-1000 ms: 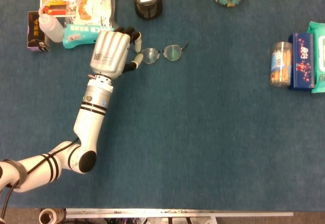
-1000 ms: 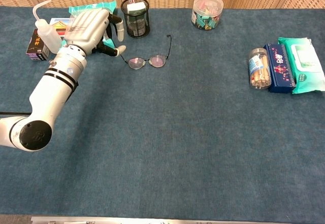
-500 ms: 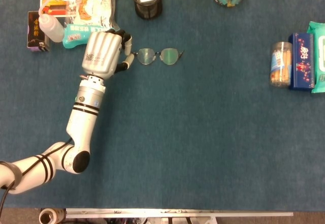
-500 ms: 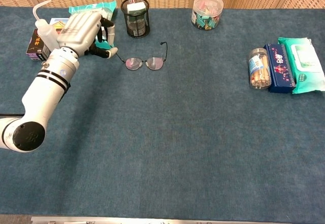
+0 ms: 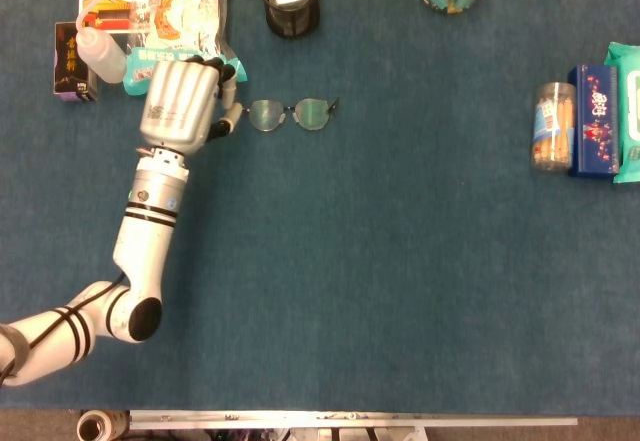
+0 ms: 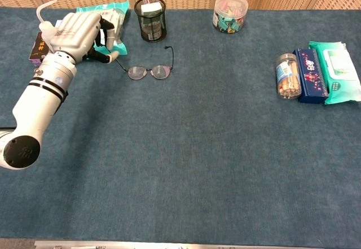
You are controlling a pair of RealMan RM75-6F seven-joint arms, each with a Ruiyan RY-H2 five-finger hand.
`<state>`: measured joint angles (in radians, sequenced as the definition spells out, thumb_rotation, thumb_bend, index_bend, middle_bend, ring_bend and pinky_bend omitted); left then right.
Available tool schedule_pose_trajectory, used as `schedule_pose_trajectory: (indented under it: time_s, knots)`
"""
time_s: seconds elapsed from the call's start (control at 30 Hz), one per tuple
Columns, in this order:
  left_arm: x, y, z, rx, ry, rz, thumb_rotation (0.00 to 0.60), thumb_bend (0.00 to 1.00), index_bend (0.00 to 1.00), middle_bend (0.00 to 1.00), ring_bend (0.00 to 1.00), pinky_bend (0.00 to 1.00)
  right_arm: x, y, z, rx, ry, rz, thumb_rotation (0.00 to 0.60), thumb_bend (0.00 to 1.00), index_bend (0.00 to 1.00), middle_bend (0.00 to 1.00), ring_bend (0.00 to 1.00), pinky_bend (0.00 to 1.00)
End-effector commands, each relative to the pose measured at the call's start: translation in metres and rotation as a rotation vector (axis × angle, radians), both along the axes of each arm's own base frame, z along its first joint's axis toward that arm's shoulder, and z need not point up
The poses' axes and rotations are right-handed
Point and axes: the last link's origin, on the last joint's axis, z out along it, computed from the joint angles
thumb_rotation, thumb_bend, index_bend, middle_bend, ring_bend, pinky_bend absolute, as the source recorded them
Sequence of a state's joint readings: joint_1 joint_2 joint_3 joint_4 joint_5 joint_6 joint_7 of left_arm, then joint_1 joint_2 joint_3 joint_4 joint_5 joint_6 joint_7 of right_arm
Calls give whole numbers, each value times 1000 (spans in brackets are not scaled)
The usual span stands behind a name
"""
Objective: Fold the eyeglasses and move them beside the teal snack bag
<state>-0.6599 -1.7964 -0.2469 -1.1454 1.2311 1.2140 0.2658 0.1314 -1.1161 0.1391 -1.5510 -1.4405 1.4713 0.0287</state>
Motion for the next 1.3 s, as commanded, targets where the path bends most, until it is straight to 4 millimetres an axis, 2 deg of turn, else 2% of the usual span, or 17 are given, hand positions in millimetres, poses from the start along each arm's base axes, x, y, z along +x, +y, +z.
schedule_pose_trajectory:
  time_s: [0.03,0.73,1.07,1.3]
  knots:
    - [-5,0,3,8,10,9,600,252,685,610,586,937,0,0,0,1,-1,0,600,174,226,337,316,540]
    - [-58,-2,35,78,76,109,600,252,687,613,586,937,3,-3,-1,1,-4,13,600,174,226,337,316,540]
    - [-74,-5,51,116,94,148,600,252,687,614,586,937,2,-3,-3,4,-9,14,600,174,226,337,316,540]
    - [-73,-8,54,124,85,147,600,252,687,615,586,937,2,-3,-4,4,-11,16,600,174,226,337,316,540]
